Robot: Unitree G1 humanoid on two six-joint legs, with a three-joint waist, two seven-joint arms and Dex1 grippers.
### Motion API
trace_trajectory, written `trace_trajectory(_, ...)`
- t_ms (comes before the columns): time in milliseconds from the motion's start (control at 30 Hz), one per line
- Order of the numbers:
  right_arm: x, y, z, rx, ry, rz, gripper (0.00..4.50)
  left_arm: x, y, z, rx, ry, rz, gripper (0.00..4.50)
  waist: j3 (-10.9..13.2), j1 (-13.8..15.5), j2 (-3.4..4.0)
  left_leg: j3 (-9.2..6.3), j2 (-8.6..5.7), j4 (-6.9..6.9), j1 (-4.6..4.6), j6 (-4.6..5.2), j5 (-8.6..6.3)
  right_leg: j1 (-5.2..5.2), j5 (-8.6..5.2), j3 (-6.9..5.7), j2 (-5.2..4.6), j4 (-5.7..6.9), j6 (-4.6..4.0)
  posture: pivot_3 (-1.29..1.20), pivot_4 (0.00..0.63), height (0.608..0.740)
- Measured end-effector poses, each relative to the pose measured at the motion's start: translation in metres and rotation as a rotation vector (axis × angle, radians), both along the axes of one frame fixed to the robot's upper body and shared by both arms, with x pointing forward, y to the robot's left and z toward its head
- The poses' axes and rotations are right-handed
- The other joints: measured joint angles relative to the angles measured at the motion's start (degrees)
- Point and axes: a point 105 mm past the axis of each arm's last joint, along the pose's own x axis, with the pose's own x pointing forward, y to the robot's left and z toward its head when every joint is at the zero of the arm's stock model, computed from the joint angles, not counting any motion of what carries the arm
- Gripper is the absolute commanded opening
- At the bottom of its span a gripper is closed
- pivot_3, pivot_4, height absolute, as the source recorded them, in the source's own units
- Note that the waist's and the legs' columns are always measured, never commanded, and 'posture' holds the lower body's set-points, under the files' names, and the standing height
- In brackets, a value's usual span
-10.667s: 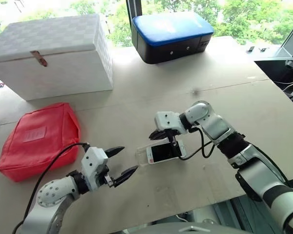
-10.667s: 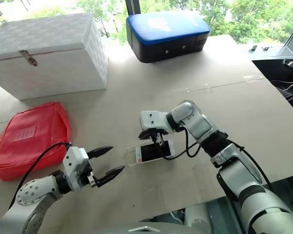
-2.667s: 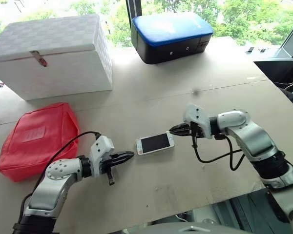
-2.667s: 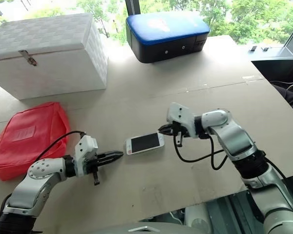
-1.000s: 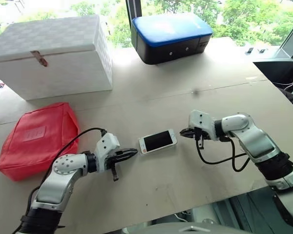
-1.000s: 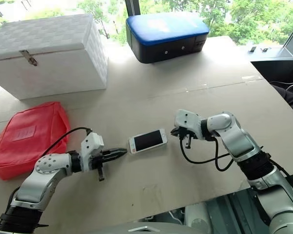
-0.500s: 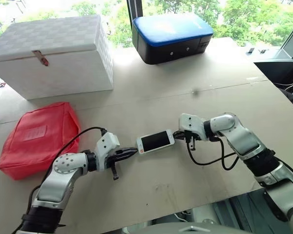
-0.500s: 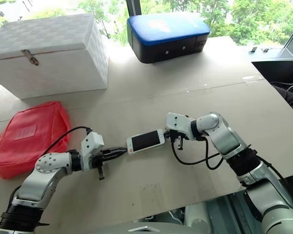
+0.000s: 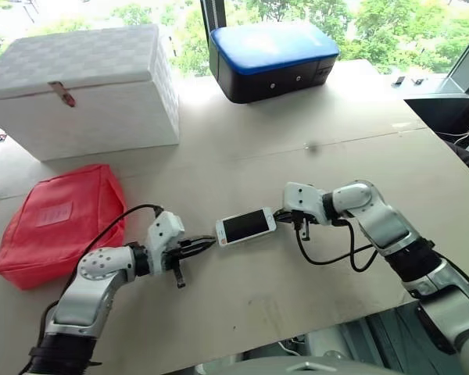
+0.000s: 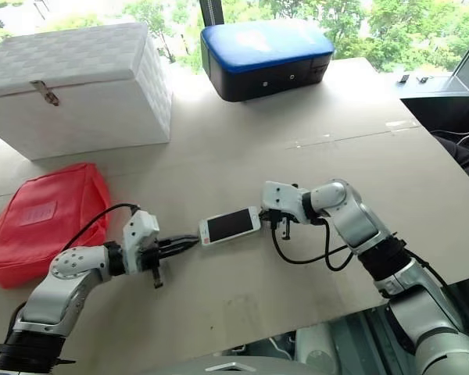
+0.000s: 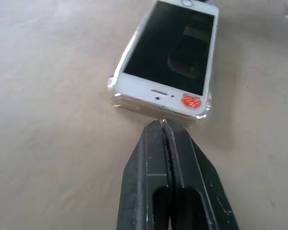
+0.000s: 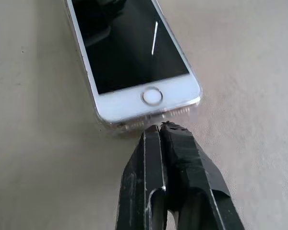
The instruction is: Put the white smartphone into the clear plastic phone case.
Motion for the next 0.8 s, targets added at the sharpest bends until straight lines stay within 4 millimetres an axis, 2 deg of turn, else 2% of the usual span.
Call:
trace_trajectory(33,0.001,-0.013,0.002,0.003,-0.004,-0.039,0.00,0.001,0.002,0.007,-0.036,0.001,0.010,0.03,0.02,0.20,0.00,0.01,-0.03,0.01,-0.06,-0.02,0.01,0.01,0.00,0.00,-0.04,-0.08,0.00,0.00,0.150,0.740)
trace_trajectory(100,-0.001,-0.026,0.009,0.050,0.008,-0.093,0.00,0.003,-0.004,0.018,-0.081,-0.006,-0.012,0.03,0.02,0.19,-0.02,0.06,-0.05,0.03,-0.06,-0.08,0.05,0.04,0.01,0.05,-0.05,-0.16,0.02,0.00,0.150,0.740)
trace_trajectory(233,-0.008,-0.012,0.026,0.182,0.035,-0.090,0.00,0.008,-0.032,0.032,-0.131,-0.039,-0.092,0.03,0.04,-0.36,-0.06,0.10,-0.04,0.03,0.00,-0.22,0.12,0.06,0.02,0.11,0.02,-0.13,0.03,0.00,0.150,0.740)
trace_trajectory(333,-0.009,-0.001,0.029,0.240,0.057,-0.100,0.00,0.012,-0.050,0.021,-0.102,-0.025,-0.117,0.03,0.05,-0.27,-0.06,0.08,-0.04,0.02,0.04,-0.17,0.10,0.06,0.02,0.10,0.08,-0.03,0.02,0.00,0.150,0.740)
trace_trajectory(467,-0.006,0.016,0.033,0.294,0.073,-0.105,0.00,0.015,-0.059,0.000,-0.058,0.025,-0.109,0.03,0.06,-0.28,-0.09,0.07,-0.04,0.03,0.05,0.02,-0.01,0.04,0.02,0.12,0.13,0.03,0.02,0.00,0.150,0.740)
trace_trajectory(567,-0.004,0.024,0.031,0.288,0.089,-0.094,0.00,0.019,-0.060,-0.001,-0.027,0.005,-0.117,0.03,0.04,-0.22,-0.12,0.06,-0.04,0.04,0.08,0.03,-0.01,0.05,0.02,0.11,0.13,0.05,0.01,0.00,0.150,0.740)
trace_trajectory(733,-0.004,0.033,0.008,0.216,0.147,-0.074,0.00,0.020,-0.061,-0.001,-0.010,-0.012,-0.125,0.03,0.04,-0.23,-0.13,0.12,-0.05,0.05,0.08,0.02,0.00,0.06,0.02,0.18,0.08,0.04,0.01,0.00,0.150,0.740)
trace_trajectory(800,-0.002,0.037,0.007,0.192,0.143,-0.055,0.00,0.020,-0.060,-0.002,-0.003,-0.018,-0.122,0.03,0.01,-0.32,-0.12,0.15,-0.05,0.06,0.15,0.02,0.00,0.09,0.02,0.22,0.07,0.05,0.02,0.00,0.150,0.740)
